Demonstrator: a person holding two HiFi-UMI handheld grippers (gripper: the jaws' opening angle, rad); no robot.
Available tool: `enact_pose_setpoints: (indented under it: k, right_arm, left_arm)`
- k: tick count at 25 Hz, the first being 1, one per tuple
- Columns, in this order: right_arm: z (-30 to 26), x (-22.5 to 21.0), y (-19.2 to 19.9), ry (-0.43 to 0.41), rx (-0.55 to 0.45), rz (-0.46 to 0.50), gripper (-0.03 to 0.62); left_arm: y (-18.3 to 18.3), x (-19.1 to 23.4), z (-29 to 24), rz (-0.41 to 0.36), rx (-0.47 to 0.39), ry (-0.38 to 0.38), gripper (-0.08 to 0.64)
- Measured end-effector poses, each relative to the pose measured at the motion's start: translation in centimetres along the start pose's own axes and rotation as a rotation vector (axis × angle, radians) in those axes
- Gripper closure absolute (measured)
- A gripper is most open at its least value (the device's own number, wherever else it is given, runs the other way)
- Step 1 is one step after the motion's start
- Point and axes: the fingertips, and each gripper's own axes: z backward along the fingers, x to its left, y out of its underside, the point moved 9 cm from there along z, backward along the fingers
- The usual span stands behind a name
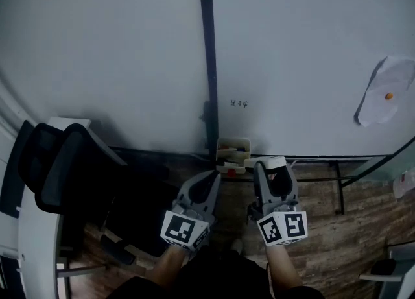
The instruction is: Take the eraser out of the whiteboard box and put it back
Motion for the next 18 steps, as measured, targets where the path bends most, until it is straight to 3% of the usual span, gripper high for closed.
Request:
enact_pose_setpoints:
  k: [9, 18]
  right_arm:
    - [-4.1, 0.1, 1.5, 0.022, 0.011, -0.016, 0.342]
    - [-7.3, -0.3, 4.8, 0.054, 0.083, 0.015, 0.342]
  left_arm:
    - [0.3, 2.4, -0.2, 0.007, 0.005, -0.007, 0.555]
    - [1.0, 3.5, -0.8, 0.01, 0.032, -0.007, 0.555]
